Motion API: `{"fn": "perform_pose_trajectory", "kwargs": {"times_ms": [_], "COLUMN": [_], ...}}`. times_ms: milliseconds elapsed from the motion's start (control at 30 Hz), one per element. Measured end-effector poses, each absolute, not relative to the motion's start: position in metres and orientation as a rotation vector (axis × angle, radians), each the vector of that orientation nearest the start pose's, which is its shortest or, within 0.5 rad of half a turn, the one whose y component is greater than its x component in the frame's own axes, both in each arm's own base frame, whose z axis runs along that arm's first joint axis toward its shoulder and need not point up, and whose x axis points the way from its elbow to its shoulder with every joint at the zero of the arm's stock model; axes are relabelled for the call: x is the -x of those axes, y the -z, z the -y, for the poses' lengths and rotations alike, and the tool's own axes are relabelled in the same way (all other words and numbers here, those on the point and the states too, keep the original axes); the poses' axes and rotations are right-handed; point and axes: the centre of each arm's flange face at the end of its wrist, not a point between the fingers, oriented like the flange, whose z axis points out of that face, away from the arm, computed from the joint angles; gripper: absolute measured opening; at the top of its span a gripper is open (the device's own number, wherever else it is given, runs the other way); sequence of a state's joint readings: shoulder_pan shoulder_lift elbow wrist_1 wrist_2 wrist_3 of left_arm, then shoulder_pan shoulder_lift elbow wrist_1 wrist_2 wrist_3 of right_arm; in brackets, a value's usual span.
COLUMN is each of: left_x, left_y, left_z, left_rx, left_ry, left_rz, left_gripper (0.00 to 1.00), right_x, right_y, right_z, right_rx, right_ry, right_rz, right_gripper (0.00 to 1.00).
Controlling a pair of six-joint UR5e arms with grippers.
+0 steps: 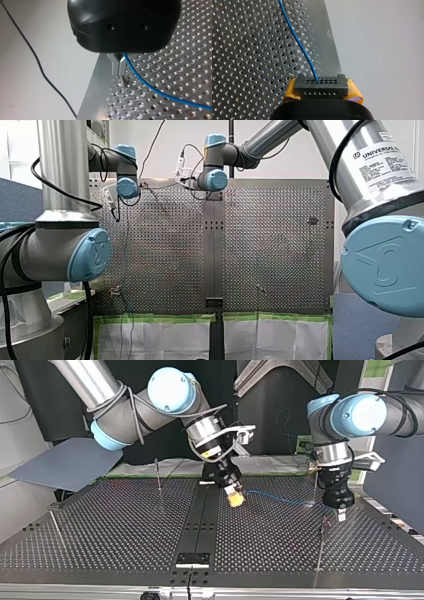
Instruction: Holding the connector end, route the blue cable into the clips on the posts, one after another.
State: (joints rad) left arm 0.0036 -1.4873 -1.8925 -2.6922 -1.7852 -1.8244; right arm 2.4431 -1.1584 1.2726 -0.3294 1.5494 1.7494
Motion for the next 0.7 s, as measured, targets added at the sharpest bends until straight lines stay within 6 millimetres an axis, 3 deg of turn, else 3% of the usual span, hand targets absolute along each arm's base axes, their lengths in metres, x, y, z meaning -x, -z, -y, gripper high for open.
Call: {"fn": "perform_pose_trajectory", "kwargs": {"times_ms": [267, 700], "left_x": [-0.449, -0.449], "left_y": [-0.427, -0.429], "left_z": [0.121, 0.123], "left_rx": [0.341, 0.316], "left_ry": [0.093, 0.123], "left_rz": [-1.325, -1.324], "left_gripper": [0.0, 0.0], "right_x": [-0.6, -0.595], "right_y": [-0.444, -0.45], "right_z": [0.334, 0.337], "right_rx": [2.037, 2.017], "right_ry": [2.742, 2.76], "right_rz": [-0.937, -0.946], "right_gripper": [0.0, 0.0]}}
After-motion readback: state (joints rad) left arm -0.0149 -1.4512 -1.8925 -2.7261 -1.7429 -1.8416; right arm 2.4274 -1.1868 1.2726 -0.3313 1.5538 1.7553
